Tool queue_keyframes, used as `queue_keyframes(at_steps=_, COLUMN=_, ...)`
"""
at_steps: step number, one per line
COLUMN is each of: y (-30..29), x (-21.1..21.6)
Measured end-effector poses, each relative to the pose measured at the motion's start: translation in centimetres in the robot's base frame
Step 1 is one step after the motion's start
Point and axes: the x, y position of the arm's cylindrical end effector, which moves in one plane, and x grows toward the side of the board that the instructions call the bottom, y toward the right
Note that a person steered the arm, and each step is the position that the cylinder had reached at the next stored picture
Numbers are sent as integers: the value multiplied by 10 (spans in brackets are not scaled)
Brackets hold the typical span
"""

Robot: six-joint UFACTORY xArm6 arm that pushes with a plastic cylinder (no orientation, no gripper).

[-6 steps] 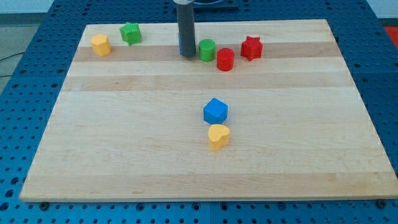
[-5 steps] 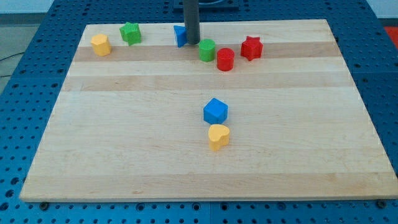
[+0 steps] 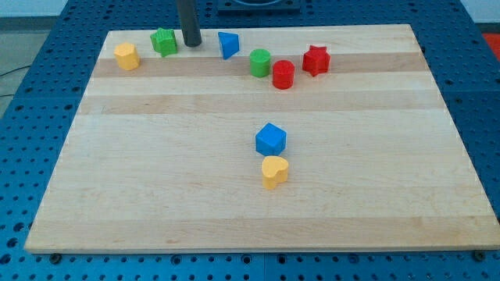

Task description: Move the blue triangle above the green circle

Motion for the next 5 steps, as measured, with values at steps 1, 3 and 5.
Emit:
queue_keyframes(at_steps=1, y=11, x=-9)
queue_keyframes(at_steps=3, y=58, x=9)
queue_keyframes(at_steps=5, y=67, x=-18)
